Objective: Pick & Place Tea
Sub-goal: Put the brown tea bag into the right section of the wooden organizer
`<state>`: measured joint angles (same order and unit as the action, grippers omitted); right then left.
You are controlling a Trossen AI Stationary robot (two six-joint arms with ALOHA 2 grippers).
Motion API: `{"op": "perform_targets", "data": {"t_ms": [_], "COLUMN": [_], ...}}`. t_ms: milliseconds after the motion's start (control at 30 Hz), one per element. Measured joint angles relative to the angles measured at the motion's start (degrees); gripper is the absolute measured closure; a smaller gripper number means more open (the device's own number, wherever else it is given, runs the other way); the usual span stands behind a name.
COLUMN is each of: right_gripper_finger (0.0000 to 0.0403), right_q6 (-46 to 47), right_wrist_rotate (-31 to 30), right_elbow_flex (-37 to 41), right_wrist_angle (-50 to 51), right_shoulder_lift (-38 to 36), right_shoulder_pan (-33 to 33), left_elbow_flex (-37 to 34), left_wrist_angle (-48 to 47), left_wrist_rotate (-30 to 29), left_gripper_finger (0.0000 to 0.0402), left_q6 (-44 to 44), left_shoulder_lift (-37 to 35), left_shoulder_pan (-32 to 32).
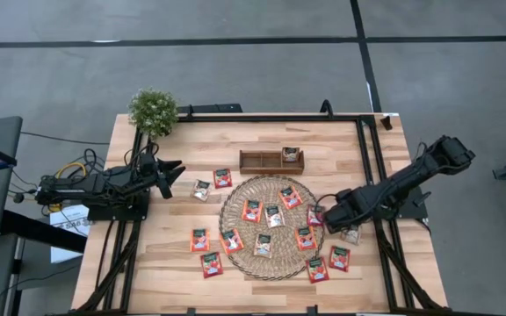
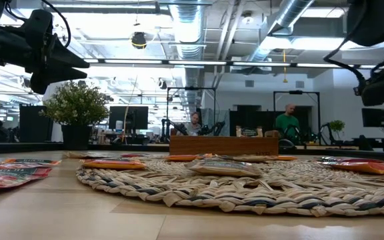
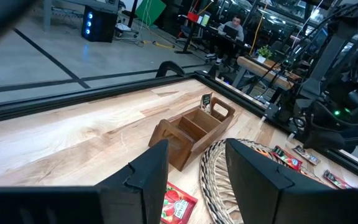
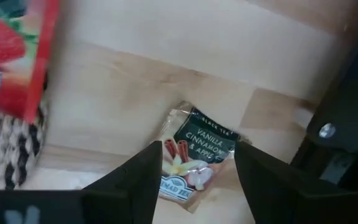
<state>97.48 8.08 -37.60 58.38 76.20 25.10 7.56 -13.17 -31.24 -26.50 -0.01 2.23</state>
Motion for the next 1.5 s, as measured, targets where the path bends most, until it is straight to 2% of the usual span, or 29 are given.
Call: {"op": "perform_targets", "data": {"t_ms": [200,367,1133,1500], "right_gripper_finger": [0.0209,0.0211,0.0201,0.0195], "right_q6": [8.3,10.9,9.2,19.2], "right_wrist_rotate": [1.3,0.8,0.8,-2.1], "right_elbow_flex": [4.4,5.1,2.9,2.9], "right_wrist_angle": [-8.6,-8.2,-6.2,-3.8], "right_shoulder_lift": [0.0,0.0,-0.1,-0.1], "right_shoulder_pan": [1.9,1.9,1.9,1.8], "left_elbow_flex": [0.0,0.0,0.0,0.0], "left_wrist_angle": [0.0,0.0,0.0,0.0], "left_wrist_rotate": [0.0,0.0,0.3,0.2], "left_gripper_finger": [0.0250,0.0250,0.0250,0.0250], "left_q6": [0.0,0.0,0.0,0.0], "left_shoulder_lift": [0.0,0.0,0.0,0.0], "left_shoulder_pan": [0.0,0.0,0.0,0.0]}}
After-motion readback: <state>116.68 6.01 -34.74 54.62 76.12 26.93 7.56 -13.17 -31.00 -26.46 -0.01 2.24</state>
